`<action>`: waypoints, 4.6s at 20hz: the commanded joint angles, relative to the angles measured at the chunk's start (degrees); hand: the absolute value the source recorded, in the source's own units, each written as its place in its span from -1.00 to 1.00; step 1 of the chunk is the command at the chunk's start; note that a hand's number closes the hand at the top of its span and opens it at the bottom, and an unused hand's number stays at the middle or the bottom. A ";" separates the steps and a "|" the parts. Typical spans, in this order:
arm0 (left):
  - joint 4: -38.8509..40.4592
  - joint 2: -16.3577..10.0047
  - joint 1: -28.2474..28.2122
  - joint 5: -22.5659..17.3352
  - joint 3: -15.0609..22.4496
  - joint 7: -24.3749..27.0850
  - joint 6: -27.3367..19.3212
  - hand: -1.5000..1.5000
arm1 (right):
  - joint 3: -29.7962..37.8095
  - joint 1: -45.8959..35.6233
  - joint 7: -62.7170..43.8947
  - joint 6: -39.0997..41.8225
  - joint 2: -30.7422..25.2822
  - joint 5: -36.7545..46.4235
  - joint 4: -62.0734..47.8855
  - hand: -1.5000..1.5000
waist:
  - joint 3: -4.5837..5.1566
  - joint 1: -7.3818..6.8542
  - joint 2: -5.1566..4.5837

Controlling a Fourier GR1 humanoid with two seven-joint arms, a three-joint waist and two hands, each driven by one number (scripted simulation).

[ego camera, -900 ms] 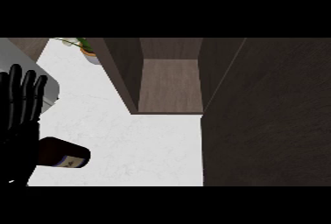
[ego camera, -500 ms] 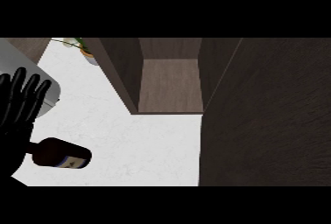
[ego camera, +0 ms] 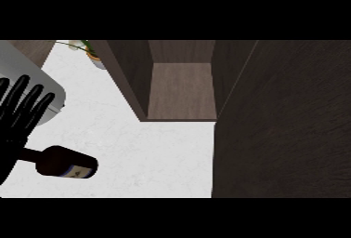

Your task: Pick up the wine, place it into the cabinet and close the cabinet

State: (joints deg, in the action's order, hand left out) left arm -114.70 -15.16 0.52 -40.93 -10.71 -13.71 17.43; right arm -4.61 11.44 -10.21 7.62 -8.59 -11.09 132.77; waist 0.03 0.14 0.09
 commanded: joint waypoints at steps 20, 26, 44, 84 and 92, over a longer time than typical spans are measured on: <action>-9.61 1.49 -2.69 -3.18 -4.74 -9.68 -2.83 -1.00 | 4.50 -3.36 -11.18 1.57 1.37 -4.03 7.16 -1.00 | -0.03 -0.10 -0.02; -4.26 -1.08 -0.75 -3.78 -8.85 -9.90 -0.57 -1.00 | 5.13 -3.18 -14.13 2.09 1.20 -5.21 9.59 -1.00 | -0.03 0.13 -0.03; 8.75 0.56 -5.45 4.12 -14.36 -0.72 12.79 -1.00 | 3.24 -6.45 -11.37 3.04 4.16 -0.08 3.33 -1.00 | -0.03 -0.15 -0.06; 61.77 -0.72 3.95 38.38 -9.96 42.14 23.24 -1.00 | 4.66 -2.19 -13.07 5.51 4.75 -1.84 7.64 -1.00 | 0.00 0.43 -0.11; 75.12 -5.52 8.71 39.96 -9.17 51.07 24.20 -1.00 | 3.76 -4.65 -14.16 4.45 5.36 -0.05 7.10 -1.00 | 0.02 0.28 -0.14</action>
State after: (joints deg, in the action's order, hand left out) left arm -46.01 -18.65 7.94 -2.47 -20.46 29.88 37.31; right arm -1.66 5.86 -23.31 11.86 -2.86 -9.94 137.95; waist 0.04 0.38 -0.04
